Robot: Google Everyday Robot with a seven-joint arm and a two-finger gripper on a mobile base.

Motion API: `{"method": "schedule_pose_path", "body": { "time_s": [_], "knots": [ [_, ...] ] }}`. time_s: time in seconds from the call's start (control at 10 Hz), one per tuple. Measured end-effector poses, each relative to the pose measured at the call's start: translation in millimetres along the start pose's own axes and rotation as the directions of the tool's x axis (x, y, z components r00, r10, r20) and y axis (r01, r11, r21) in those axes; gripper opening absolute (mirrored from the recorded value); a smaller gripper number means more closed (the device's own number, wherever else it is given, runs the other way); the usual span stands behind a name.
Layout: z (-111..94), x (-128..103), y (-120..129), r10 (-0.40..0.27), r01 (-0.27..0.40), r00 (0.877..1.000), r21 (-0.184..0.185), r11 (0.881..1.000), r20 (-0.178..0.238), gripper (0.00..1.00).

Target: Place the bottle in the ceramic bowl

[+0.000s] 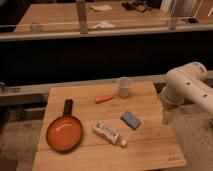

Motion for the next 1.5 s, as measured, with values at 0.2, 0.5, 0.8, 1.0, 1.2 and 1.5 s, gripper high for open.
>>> {"method": "schedule_pose_path", "body": {
  "time_s": [0.2, 0.5, 0.8, 1.0, 1.2, 1.5],
  "knots": [
    [0, 0, 0, 0.000, 0.000, 1.000, 0.000, 1.000, 0.000, 0.80],
    [0, 0, 0, 0.000, 0.000, 1.000, 0.000, 1.000, 0.000, 0.80],
    [0, 0, 0, -0.001, 0.001, 1.000, -0.001, 1.000, 0.000, 0.80],
    [2, -16, 9, -0.016, 0.016, 1.000, -0.007, 1.000, 0.016, 0.80],
    [4, -48, 21, -0.036, 0.037, 0.998, -0.014, 0.999, 0.041, 0.80],
    [7, -54, 29, -0.046, 0.047, 0.997, -0.017, 0.999, 0.055, 0.80]
  ]
}}
